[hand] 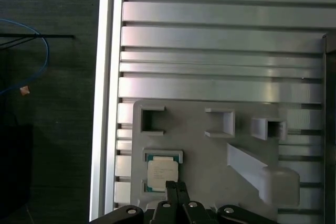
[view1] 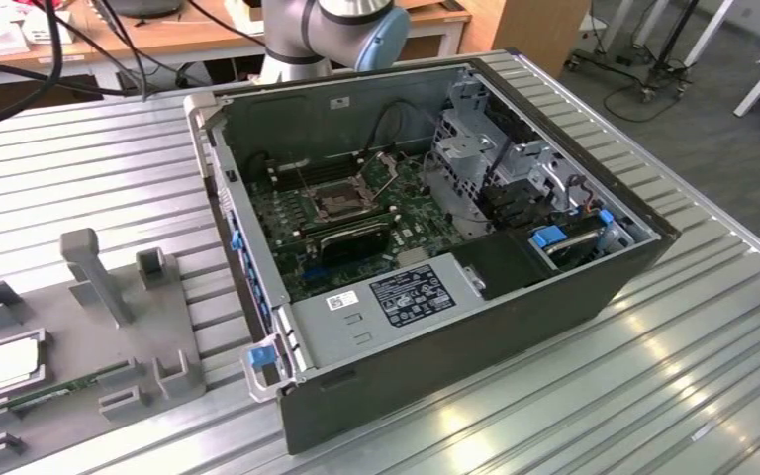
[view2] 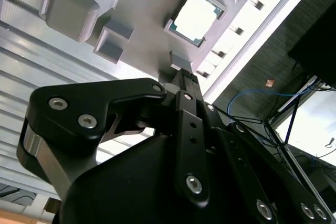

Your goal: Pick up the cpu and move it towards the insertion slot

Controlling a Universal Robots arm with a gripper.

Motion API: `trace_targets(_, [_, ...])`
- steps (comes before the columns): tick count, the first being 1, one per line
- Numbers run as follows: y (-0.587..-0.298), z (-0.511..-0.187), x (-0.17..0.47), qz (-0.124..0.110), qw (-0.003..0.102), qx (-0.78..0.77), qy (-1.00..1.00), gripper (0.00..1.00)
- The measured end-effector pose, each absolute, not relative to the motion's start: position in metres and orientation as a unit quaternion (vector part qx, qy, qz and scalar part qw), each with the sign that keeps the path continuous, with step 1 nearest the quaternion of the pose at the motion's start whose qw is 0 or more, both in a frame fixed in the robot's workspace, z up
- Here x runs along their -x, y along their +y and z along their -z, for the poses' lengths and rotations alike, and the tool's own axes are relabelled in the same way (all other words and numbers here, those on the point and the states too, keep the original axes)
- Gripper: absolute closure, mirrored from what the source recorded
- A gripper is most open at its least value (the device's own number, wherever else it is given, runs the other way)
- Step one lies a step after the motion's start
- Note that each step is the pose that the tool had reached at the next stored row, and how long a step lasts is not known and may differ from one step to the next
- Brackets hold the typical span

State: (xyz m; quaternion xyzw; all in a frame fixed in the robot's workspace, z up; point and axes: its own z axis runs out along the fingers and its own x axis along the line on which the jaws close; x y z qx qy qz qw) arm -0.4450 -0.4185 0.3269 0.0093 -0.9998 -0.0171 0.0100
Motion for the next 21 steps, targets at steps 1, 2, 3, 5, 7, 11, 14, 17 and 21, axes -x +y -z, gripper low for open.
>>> trace_targets(1, [-0.418,-0.326,0.445,0.017,0.01,-0.009,-1.0,0.89])
trace_targets(2, [-0.418,-0.325,0.445,0.017,0.011,-0.009,-1.0,0.89])
trace_targets(3, [-0.418,-0.323,0.445,0.017,0.011,-0.009,-1.0,0.89])
trace_targets(5, [-0.418,-0.321,0.445,0.017,0.011,-0.009,-1.0,0.89])
trace_targets(7, [-0.418,-0.32,0.445,0.016,0.011,-0.009,-1.0,0.89])
trace_targets(11, [-0.418,-0.317,0.445,0.014,0.011,-0.009,-1.0,0.89])
trace_targets(14, [-0.419,-0.315,0.445,0.012,0.011,-0.009,-1.0,0.89])
trace_targets(17, [-0.419,-0.312,0.445,0.012,0.011,-0.009,-1.0,0.89])
trace_targets(21, [-0.419,-0.307,0.445,0.011,0.011,-0.009,-1.0,0.89])
